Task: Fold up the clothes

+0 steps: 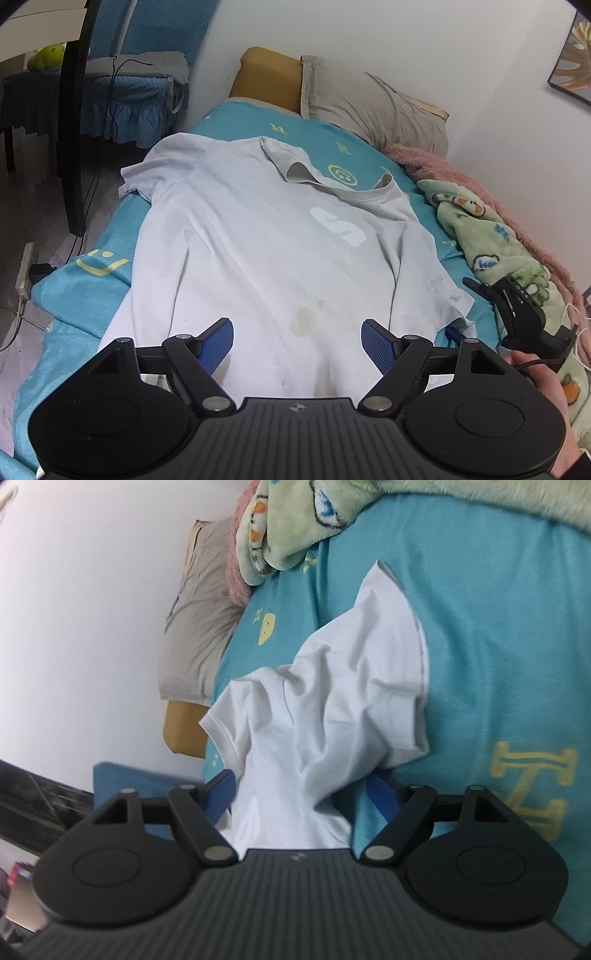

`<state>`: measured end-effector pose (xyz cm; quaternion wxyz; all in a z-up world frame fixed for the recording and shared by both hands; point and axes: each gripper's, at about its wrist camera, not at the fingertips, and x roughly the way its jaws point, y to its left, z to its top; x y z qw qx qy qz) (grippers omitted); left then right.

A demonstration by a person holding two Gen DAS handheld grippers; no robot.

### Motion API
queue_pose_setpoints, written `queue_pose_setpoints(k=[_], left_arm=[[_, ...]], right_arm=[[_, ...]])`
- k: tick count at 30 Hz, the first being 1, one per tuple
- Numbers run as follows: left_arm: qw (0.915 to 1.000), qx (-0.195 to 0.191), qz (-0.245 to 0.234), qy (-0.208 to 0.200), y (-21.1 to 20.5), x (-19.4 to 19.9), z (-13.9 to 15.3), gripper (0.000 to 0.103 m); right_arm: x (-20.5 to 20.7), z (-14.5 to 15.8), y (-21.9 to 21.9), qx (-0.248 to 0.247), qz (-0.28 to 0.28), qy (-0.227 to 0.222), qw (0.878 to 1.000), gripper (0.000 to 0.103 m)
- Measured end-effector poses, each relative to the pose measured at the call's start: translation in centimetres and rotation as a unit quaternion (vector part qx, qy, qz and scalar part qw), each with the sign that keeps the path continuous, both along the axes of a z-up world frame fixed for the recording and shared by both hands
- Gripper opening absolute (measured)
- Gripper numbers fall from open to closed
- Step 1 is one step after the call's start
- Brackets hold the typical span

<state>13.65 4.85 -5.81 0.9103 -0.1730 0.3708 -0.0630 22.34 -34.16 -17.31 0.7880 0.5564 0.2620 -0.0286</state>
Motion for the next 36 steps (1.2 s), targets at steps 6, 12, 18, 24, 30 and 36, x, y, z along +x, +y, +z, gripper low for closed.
queue_pose_setpoints(k=[6, 12, 18, 24, 30, 36], left_arm=[[0.9999, -0.006, 0.003, 0.013, -0.4, 0.6, -0.8, 0.079], [0.9995, -0.015, 0.015, 0.025, -0.5, 0.8, -1.4, 0.079], [0.999, 0.013, 0.026, 0.034, -1.0, 1.3, -2.6, 0.079], [0.9979, 0.04, 0.03, 0.041, -1.7, 1.7, -3.6, 0.079], [0.9976, 0.048, 0.032, 0.039, -2.0, 2.2, -3.9, 0.079], [0.9984, 0.051, 0.018, 0.014, -2.3, 2.6, -3.4, 0.079]], right_arm=[[1.6, -0.2, 0.6, 0.0, -0.015, -0.014, 1.0, 0.08], [2.5, -0.3, 1.2, -0.001, -0.05, -0.017, 0.999, 0.079], [3.7, -0.8, 0.9, -0.01, -0.079, -0.029, 0.996, 0.079], [5.2, -1.1, 0.0, -0.04, -0.095, -0.032, 0.994, 0.078], [7.5, -2.0, -2.5, -0.064, -0.098, -0.022, 0.993, 0.065], [9.9, -2.8, -6.1, -0.088, -0.073, 0.001, 0.993, 0.009]])
